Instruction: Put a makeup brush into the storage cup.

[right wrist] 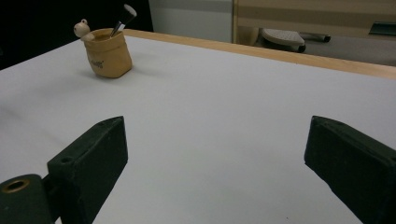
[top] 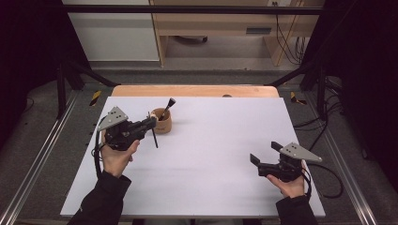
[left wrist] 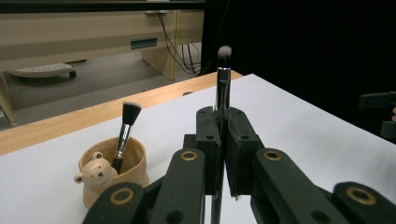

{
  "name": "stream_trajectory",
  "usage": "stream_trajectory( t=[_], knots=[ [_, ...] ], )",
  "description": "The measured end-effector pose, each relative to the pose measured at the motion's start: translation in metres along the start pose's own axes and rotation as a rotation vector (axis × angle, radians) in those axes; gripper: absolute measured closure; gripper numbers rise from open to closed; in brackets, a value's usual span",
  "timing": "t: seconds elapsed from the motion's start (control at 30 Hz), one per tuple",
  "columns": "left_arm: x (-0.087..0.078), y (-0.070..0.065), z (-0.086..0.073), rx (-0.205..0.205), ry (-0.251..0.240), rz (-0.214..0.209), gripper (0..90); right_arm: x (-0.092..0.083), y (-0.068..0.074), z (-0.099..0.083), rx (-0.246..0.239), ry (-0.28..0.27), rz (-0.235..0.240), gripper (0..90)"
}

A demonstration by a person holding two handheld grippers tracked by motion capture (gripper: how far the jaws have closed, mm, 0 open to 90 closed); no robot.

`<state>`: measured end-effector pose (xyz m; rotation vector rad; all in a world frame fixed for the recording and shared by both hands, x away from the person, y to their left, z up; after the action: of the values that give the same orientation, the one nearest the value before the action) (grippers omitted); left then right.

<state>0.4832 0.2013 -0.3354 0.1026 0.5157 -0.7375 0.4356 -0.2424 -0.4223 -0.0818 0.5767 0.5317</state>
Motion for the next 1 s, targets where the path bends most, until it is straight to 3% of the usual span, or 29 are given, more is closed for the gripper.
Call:
stream_trajectory(
  t=[0.63, 1.0],
  knots=[
    [0.018, 0.012, 0.020, 0.006, 0.010, 0.038, 84.8, 0.000, -0.002, -0.004, 0.001, 0.012, -0.003, 6.7],
    [0.031, 0.023, 0.027, -0.012, 0.010, 0.051, 84.8, -0.001, -0.002, -0.005, 0.003, 0.016, -0.002, 6.5]
  ],
)
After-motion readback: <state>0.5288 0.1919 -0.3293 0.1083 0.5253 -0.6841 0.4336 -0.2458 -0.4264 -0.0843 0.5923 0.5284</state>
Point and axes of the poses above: each handheld gripper's, and its own axes: x roughly forward along the jaws, z roughly out of its top, y roughly to its left, the point moved 2 cm from there along x, roughly forward along the jaws, and after that the axes turned 12 degrees about y, right-handed, at the moved point
